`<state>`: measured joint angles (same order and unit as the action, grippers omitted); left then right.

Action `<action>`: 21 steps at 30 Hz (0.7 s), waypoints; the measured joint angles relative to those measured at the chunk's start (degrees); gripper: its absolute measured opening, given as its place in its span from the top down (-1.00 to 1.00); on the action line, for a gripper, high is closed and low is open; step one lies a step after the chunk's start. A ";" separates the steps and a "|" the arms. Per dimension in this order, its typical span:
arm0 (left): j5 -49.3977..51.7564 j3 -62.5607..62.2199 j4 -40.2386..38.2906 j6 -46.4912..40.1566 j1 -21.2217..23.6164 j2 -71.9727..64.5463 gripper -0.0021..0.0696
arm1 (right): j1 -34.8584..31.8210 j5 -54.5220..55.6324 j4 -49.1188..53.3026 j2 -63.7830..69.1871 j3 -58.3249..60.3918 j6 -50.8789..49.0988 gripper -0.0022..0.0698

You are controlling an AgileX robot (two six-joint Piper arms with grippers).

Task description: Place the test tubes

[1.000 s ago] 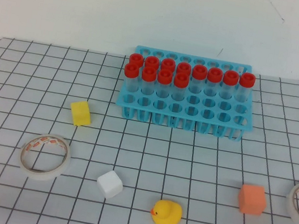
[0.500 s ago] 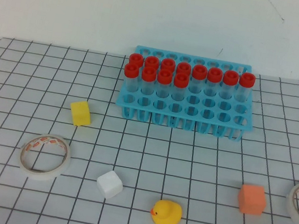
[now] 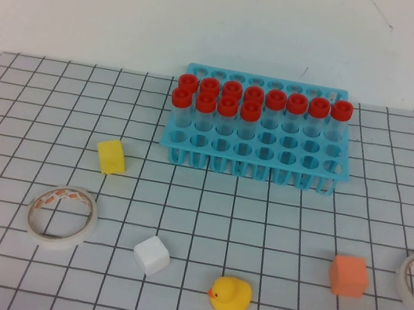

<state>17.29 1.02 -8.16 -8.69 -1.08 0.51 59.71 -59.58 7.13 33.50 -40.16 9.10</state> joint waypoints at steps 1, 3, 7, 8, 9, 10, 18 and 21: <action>0.00 0.00 0.23 0.00 0.00 0.00 0.95 | 0.00 0.00 0.00 0.00 0.00 0.00 0.94; 0.03 0.00 0.48 0.00 0.00 0.10 0.95 | 0.00 0.00 0.00 0.00 0.00 0.00 0.94; 0.13 0.00 0.46 0.00 0.00 0.13 0.95 | 0.00 0.00 0.00 0.00 0.00 0.00 0.94; 0.13 0.00 0.46 0.00 0.00 0.13 0.95 | 0.00 0.00 0.00 0.00 0.00 0.00 0.94; 0.13 0.00 0.46 0.00 0.00 0.13 0.95 | 0.00 0.00 0.00 0.00 0.00 0.00 0.94; 0.13 0.00 0.46 0.00 0.00 0.13 0.95 | 0.00 0.00 0.00 0.00 0.00 0.00 0.94; 0.24 0.00 0.46 2.35 0.00 0.13 0.95 | 0.00 0.00 0.00 0.00 0.00 0.00 0.94; 0.24 0.00 0.46 3.58 0.00 0.13 0.95 | 0.00 0.00 0.00 0.00 0.00 0.00 0.94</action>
<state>17.53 1.02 -7.70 -5.10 -1.08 0.64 59.71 -59.58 7.13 33.50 -40.16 9.10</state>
